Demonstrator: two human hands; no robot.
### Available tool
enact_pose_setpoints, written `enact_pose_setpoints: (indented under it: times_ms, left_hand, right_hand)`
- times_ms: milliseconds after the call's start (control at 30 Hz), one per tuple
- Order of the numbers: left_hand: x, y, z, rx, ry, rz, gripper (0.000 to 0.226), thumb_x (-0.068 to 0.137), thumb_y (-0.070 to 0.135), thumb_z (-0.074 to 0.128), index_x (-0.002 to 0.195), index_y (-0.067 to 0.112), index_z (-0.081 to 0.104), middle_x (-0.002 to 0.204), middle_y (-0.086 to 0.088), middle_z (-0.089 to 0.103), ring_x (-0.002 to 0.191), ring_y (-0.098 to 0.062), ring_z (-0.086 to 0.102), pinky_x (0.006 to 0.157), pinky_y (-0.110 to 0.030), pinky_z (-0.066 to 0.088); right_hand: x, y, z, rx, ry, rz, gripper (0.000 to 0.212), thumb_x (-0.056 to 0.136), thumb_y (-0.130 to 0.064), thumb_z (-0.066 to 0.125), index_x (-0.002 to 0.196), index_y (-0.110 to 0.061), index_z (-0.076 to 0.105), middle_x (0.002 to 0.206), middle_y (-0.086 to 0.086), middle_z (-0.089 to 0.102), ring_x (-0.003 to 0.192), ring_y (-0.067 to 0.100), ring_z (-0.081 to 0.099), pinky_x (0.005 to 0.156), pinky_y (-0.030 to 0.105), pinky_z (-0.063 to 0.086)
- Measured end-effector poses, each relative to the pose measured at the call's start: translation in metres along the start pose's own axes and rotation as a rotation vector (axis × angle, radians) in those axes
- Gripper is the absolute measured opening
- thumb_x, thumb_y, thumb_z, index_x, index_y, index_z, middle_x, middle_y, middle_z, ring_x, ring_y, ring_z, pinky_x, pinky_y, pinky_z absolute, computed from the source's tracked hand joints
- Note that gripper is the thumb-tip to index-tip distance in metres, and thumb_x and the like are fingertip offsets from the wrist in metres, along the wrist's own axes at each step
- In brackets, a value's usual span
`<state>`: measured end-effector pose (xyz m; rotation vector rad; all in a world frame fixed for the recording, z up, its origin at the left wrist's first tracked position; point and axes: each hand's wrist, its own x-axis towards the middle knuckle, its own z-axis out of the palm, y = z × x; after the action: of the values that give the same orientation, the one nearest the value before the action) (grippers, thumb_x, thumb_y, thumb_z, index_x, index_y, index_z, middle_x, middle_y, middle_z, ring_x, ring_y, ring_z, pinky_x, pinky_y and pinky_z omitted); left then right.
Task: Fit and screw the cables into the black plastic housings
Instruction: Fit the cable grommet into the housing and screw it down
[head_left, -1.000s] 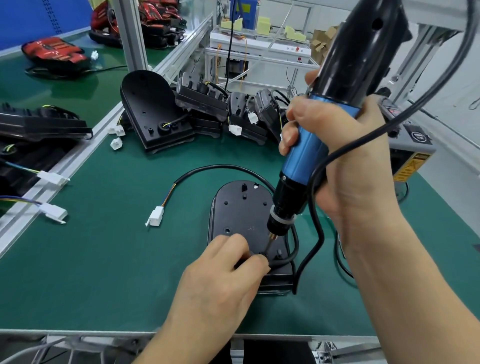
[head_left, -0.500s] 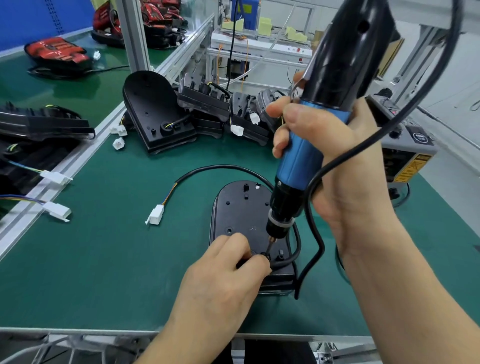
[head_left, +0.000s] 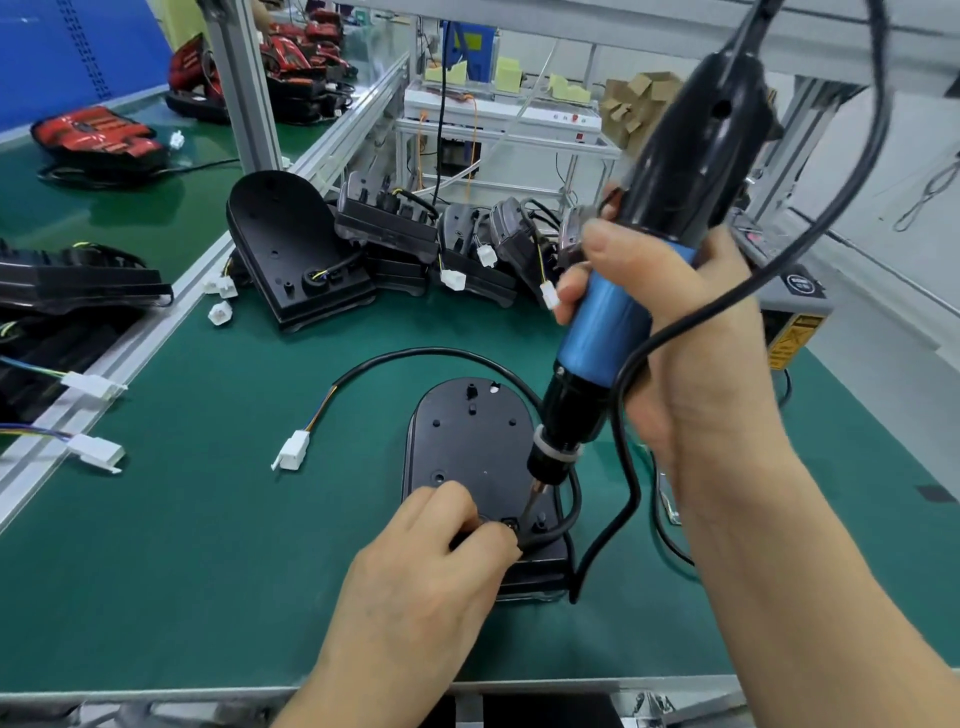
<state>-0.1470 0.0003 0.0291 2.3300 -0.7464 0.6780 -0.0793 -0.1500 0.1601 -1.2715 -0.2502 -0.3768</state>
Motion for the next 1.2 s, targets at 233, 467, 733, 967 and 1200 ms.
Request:
enact_pose_setpoints:
  times_ms: [233,467,733,967,1200]
  left_hand:
    - [0.003,0.001,-0.001,0.042,0.001,-0.013,0.023,0.085,0.028,0.052,0.07,0.016,0.063,0.071,-0.001,0.048,0.066,-0.021,0.055,0.038,-0.034,0.045]
    - [0.004,0.002,-0.001,0.058,0.033,-0.003,0.025,0.085,0.031,0.05,0.071,0.017,0.065,0.072,0.0,0.05,0.065,-0.023,0.057,0.038,-0.034,0.045]
    - [0.003,-0.001,0.003,0.019,0.058,0.025,0.012,0.085,0.031,0.053,0.079,0.023,0.059,0.074,0.0,0.051,0.065,-0.022,0.056,0.04,-0.034,0.046]
    - [0.003,-0.003,0.004,0.005,0.056,0.037,0.008,0.086,0.034,0.051,0.083,0.028,0.055,0.078,0.004,0.047,0.068,-0.019,0.054,0.04,-0.033,0.045]
    - [0.003,-0.002,0.004,-0.006,0.059,0.034,0.006,0.086,0.035,0.051,0.084,0.03,0.054,0.08,0.007,0.045,0.069,-0.019,0.055,0.043,-0.033,0.047]
  right_hand:
    - [-0.007,-0.032,-0.077,0.066,0.396,0.159,0.02,0.084,-0.026,0.065,0.091,-0.01,0.054,0.056,-0.001,0.061,0.055,0.016,0.061,0.06,0.028,0.055]
    - [-0.019,-0.023,-0.164,-0.012,0.603,0.494,0.025,0.091,-0.032,0.056,0.095,-0.007,0.051,0.078,0.016,0.061,0.058,0.026,0.067,0.051,0.034,0.058]
    - [-0.027,0.009,-0.225,0.032,0.718,0.597,0.025,0.093,-0.028,0.056,0.1,-0.004,0.055,0.091,0.013,0.06,0.078,0.025,0.062,0.049,0.047,0.057]
    - [-0.025,0.035,-0.24,-0.132,0.838,0.67,0.035,0.095,-0.03,0.055,0.113,-0.001,0.051,0.09,0.016,0.063,0.075,0.029,0.063,0.061,0.043,0.05]
    - [-0.019,0.054,-0.23,-0.747,0.736,0.632,0.047,0.094,-0.041,0.05,0.114,0.001,0.055,0.089,0.015,0.059,0.08,0.029,0.057,0.078,0.04,0.047]
